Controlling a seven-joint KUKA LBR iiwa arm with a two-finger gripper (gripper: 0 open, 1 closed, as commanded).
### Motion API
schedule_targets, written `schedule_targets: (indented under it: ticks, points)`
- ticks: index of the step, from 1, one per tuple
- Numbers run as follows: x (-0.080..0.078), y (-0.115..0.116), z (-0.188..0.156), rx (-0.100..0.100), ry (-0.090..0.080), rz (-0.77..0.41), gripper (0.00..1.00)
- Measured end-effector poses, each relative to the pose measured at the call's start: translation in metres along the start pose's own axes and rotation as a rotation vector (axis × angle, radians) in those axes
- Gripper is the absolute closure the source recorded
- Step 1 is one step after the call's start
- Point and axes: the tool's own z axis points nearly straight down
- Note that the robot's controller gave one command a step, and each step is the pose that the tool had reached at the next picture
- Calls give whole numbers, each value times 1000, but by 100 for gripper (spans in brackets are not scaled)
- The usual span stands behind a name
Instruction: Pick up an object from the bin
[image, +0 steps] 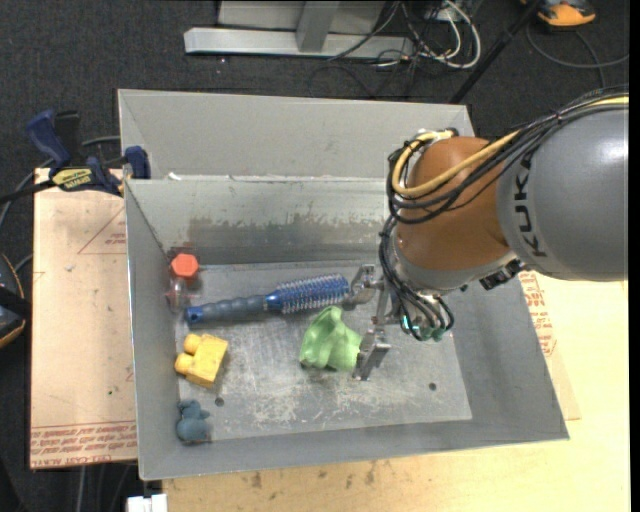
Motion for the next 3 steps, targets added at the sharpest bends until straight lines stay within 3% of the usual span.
schedule_targets:
  ticks: [1, 2, 3]
  points:
    - [-25, 36, 92, -1, -14, 0, 0]
    - [-26, 36, 87, -2, -15, 2, 100]
    - [-37, -7, -105, 2, -19, -183, 100]
